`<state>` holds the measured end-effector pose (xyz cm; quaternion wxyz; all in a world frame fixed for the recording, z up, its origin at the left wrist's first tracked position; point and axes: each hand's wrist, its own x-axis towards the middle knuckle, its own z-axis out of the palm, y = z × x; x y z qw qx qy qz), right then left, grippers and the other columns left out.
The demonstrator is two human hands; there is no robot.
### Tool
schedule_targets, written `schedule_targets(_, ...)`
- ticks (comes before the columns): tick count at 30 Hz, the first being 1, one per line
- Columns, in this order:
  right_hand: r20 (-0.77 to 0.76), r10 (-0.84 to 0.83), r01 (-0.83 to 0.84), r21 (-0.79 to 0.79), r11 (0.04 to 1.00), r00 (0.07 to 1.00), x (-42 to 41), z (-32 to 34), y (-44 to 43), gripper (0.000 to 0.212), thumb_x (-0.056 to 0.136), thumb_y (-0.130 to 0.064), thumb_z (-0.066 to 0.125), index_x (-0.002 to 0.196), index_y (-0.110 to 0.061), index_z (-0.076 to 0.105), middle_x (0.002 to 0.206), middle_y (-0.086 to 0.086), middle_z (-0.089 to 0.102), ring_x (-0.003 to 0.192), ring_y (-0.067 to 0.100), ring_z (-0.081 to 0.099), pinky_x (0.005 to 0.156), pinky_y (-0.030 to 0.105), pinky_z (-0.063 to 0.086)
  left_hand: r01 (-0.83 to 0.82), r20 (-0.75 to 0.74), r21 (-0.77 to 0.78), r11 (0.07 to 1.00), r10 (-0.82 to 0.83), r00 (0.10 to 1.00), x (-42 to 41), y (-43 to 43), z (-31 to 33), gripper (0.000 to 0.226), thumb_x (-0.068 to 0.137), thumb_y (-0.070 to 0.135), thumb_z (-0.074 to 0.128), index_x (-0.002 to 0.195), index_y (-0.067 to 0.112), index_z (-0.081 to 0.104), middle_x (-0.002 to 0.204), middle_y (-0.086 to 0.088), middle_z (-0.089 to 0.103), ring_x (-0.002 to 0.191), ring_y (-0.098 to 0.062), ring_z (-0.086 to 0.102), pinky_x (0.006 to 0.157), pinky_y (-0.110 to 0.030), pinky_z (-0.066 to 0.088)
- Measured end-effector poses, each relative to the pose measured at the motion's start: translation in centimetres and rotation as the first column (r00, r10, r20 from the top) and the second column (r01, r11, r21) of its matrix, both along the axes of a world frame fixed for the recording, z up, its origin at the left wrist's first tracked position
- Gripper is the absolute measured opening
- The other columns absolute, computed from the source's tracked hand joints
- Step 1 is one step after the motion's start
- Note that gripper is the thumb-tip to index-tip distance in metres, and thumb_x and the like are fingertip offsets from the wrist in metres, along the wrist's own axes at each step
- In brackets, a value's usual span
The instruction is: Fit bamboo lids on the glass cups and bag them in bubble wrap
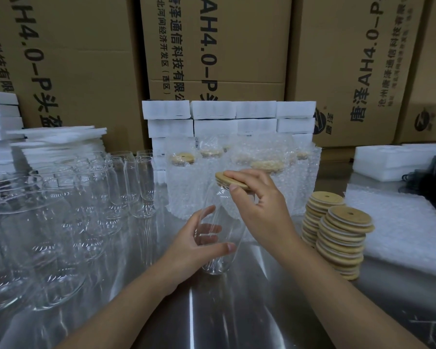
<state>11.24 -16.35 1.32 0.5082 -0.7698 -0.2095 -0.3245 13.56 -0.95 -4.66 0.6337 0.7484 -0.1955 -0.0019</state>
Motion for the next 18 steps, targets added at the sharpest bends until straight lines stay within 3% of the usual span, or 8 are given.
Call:
schedule_targets(4, 0.065, -0.153, 0.159, -0.112, 0.981, 0.986, -0.4, 0.9, -2.9, 0.026, 0.091, -0.04, 0.054, 0.109, -0.029, 0.069, 0.107, -0.015, 0.059, 0.101, -0.01, 0.052, 0.086, 0.004, 0.036, 0.011, -0.005, 0.003, 1.0, -0.011, 1.0, 0.2, 0.2, 0.0, 0.088, 0.042, 0.05, 0.084, 0.121, 0.056, 0.047, 0.116, 0.007, 0.065, 0.106, -0.003, 0.064, 0.086, -0.024, 0.053)
schedule_targets(7, 0.077, -0.328, 0.327, 0.033, 0.945, 0.941, -0.9, 2.8, -7.0, 0.016, 0.095, -0.033, 0.053, 0.094, -0.029, 0.069, 0.092, -0.013, 0.066, 0.089, 0.004, 0.06, 0.077, 0.024, 0.047, 0.007, -0.001, 0.001, 1.0, -0.007, 1.0, 0.3, 0.2, 0.0, 0.09, 0.041, 0.05, 0.084, 0.123, 0.052, 0.047, 0.116, 0.007, 0.065, 0.104, -0.002, 0.065, 0.088, -0.026, 0.055)
schedule_targets(9, 0.042, -0.501, 0.499, 0.058, 0.865, 0.864, -0.6, 4.1, -10.4, 0.015, 0.092, -0.028, 0.055, 0.087, -0.027, 0.069, 0.082, -0.011, 0.067, 0.081, 0.013, 0.061, 0.069, 0.032, 0.047, 0.007, 0.004, -0.001, 1.0, -0.007, 1.0, 0.3, 0.1, 0.0, 0.093, 0.04, 0.05, 0.084, 0.125, 0.048, 0.047, 0.115, 0.007, 0.065, 0.101, -0.001, 0.066, 0.084, -0.022, 0.055)
schedule_targets(12, -0.1, -0.754, 0.716, -0.252, 0.651, 0.649, 0.9, 4.8, -16.0, 0.012, 0.088, -0.03, 0.056, 0.092, -0.029, 0.067, 0.09, -0.003, 0.067, 0.084, 0.021, 0.058, 0.068, 0.032, 0.042, 0.01, 0.004, -0.006, 1.0, -0.01, 1.0, 0.2, 0.0, 0.1, 0.095, 0.039, 0.05, 0.084, 0.127, 0.045, 0.047, 0.115, 0.006, 0.065, 0.102, -0.004, 0.066, 0.083, -0.022, 0.055)
schedule_targets(14, -0.232, -0.849, 0.679, -0.518, 0.521, 0.474, 2.2, 4.2, -19.0, 0.023, 0.089, -0.029, 0.059, 0.11, -0.023, 0.065, 0.108, 0.005, 0.066, 0.097, 0.027, 0.059, 0.075, 0.034, 0.046, 0.013, -0.003, -0.018, 1.0, -0.013, 1.0, 0.1, 0.0, 0.0, 0.092, 0.039, 0.048, 0.084, 0.123, 0.046, 0.048, 0.115, 0.004, 0.065, 0.103, -0.007, 0.066, 0.087, -0.026, 0.056)
schedule_targets(16, -0.3, -0.897, 0.453, -0.784, 0.425, 0.324, 3.2, 2.5, -20.8, 0.033, 0.092, -0.026, 0.057, 0.122, -0.011, 0.059, 0.124, 0.012, 0.059, 0.111, 0.03, 0.056, 0.088, 0.037, 0.046, 0.017, -0.006, -0.02, 1.0, -0.017, 1.0, 0.1, -0.1, 0.0, 0.089, 0.039, 0.048, 0.084, 0.121, 0.048, 0.049, 0.115, 0.004, 0.064, 0.104, -0.009, 0.066, 0.089, -0.029, 0.056)
schedule_targets(18, -0.274, -0.925, 0.25, -0.907, 0.339, 0.261, 3.7, 0.9, -21.5, 0.026, 0.097, -0.024, 0.05, 0.117, -0.008, 0.058, 0.128, 0.016, 0.056, 0.115, 0.029, 0.053, 0.096, 0.034, 0.042, 0.018, -0.004, -0.017, 1.0, -0.018, 1.0, 0.1, -0.1, 0.0, 0.089, 0.039, 0.048, 0.084, 0.12, 0.049, 0.048, 0.115, 0.004, 0.064, 0.103, -0.007, 0.066, 0.089, -0.028, 0.055)
